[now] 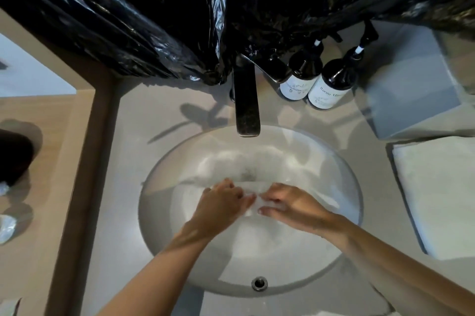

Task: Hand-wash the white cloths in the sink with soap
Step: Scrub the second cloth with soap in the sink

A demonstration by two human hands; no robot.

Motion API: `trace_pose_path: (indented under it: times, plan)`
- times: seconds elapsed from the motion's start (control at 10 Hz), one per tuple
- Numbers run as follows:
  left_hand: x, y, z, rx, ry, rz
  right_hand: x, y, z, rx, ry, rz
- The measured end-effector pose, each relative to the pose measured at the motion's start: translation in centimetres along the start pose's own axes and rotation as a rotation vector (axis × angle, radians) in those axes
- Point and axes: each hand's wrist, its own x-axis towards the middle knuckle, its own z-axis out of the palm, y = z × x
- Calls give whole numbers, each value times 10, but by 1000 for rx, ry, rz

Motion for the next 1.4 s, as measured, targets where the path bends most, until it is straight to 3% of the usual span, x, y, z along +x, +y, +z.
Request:
trace_pose_path:
  times: [0.2,0.3,0.4,0.5,0.6,0.7,0.8,0.9,1.0,1.1,1.2,1.3,1.4]
  plan:
    - [10,4,30,-44,-31,-81,28,20,49,-313,386,46]
    - [22,5,48,60,-58,-187,40,24,61,-401,414,104]
    - [34,9,59,-59,5,-261,55,26,64,-445,466,177]
    - [48,3,72,-310,133,-360,79,29,60,-378,435,288]
    - [63,-2,73,-528,24,-433,94,27,52,-196,432,344]
    - [72,2,66,-646,41,-458,103,31,50,-264,363,358]
    - [74,-3,65,-1014,-114,-598,98,36,41,-276,323,280]
    - [57,-7,38,424,-13,-354,83,36,23,-181,350,208]
    - [44,1,31,114,187,-70,54,30,17,-201,291,120]
    - [22,7,18,55,87,92,22,22,11,-248,201,-7]
    - [9,1,5,-176,-318,-26,1,17,5,-203,45,-41]
    - [12,-1,-1,-258,-355,-166,0,15,-5,53,115,79]
    - [21,8,4,-204,-348,-262,22,21,7,-256,320,54]
